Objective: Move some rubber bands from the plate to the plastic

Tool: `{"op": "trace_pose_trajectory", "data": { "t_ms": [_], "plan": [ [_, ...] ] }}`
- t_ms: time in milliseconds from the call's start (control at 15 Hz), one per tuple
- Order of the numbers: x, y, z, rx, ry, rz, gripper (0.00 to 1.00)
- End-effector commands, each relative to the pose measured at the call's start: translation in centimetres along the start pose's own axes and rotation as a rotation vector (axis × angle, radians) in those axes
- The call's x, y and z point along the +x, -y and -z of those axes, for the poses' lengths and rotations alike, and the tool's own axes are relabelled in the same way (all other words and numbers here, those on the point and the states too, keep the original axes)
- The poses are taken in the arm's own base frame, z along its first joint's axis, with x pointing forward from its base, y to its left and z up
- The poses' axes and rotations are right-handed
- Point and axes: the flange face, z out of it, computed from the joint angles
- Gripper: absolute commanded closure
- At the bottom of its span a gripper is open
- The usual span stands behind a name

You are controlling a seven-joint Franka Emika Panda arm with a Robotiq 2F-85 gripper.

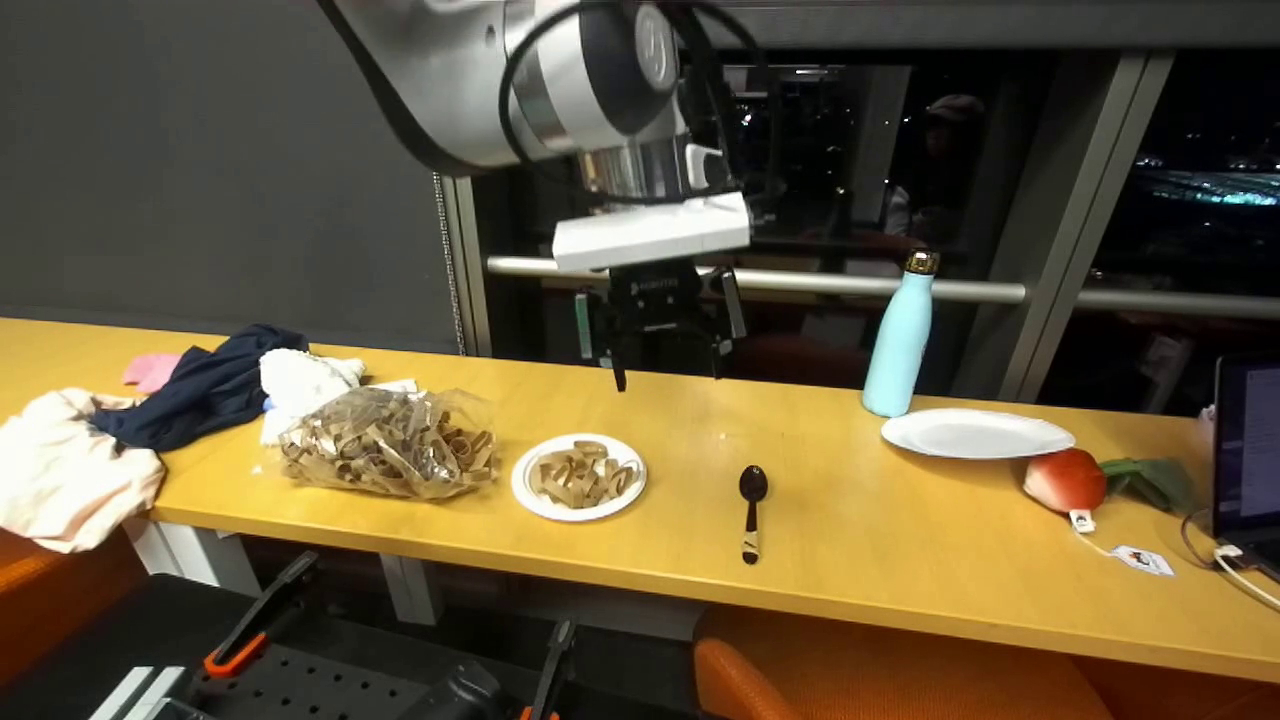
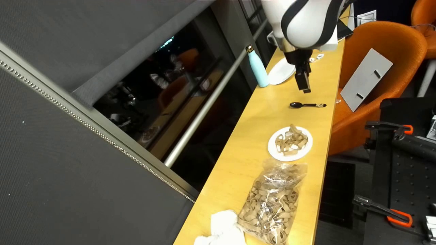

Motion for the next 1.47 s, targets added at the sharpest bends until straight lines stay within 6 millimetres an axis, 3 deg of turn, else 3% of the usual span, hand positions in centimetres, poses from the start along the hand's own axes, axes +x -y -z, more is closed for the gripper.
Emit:
{"op": "trace_pose_trajectory", "data": {
  "t_ms": [0,267,533,933,1200,1400],
  "plan": [
    [3.5,-0.7,-3.9,-0.018,-0.072,0.108,0.0],
    [8.1,1.8,-6.1,0.084,-0.183,0.27,0.0],
    [11.2,4.3,-6.9,0.269,-0.251,0.396,0.0],
    [11.0,5.8,-5.9,0.385,0.014,0.452,0.0],
    [12.0,5.8,-7.1,0.354,0.131,0.462,0.0],
    [12.6,6.9,-8.6,0.33,0.202,0.487,0.0]
  ]
}}
